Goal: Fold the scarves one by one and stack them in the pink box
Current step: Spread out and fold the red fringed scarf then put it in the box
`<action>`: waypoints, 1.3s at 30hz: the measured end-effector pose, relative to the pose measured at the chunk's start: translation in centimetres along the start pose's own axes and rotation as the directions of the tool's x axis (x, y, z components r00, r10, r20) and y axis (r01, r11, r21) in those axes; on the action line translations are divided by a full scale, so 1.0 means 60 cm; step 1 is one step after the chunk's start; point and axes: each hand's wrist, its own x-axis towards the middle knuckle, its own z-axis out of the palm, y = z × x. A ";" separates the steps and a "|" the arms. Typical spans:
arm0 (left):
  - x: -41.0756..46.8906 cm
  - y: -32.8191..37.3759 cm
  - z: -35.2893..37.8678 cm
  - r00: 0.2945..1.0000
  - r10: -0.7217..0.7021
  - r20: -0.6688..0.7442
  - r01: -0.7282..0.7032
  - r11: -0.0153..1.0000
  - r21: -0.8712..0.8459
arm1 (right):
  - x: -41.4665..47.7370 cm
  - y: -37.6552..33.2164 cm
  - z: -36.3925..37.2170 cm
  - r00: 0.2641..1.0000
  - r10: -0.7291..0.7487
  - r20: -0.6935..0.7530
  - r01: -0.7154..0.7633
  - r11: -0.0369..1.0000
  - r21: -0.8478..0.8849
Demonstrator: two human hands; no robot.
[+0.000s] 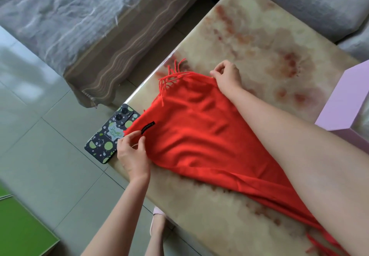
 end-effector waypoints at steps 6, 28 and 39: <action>0.009 0.001 -0.003 1.000 0.007 0.010 -0.007 1.000 -0.031 | -0.009 0.023 0.030 0.978 -0.130 0.163 0.171 0.946 -0.275; 0.026 -0.009 -0.003 0.995 0.088 -0.046 -0.090 0.995 -0.033 | 0.058 -0.092 0.050 0.996 -0.082 -0.037 0.080 0.995 -0.051; -0.040 0.009 0.013 0.977 0.208 0.047 -0.209 0.897 0.389 | 0.009 0.047 0.025 0.953 -0.174 0.249 0.243 0.928 -0.283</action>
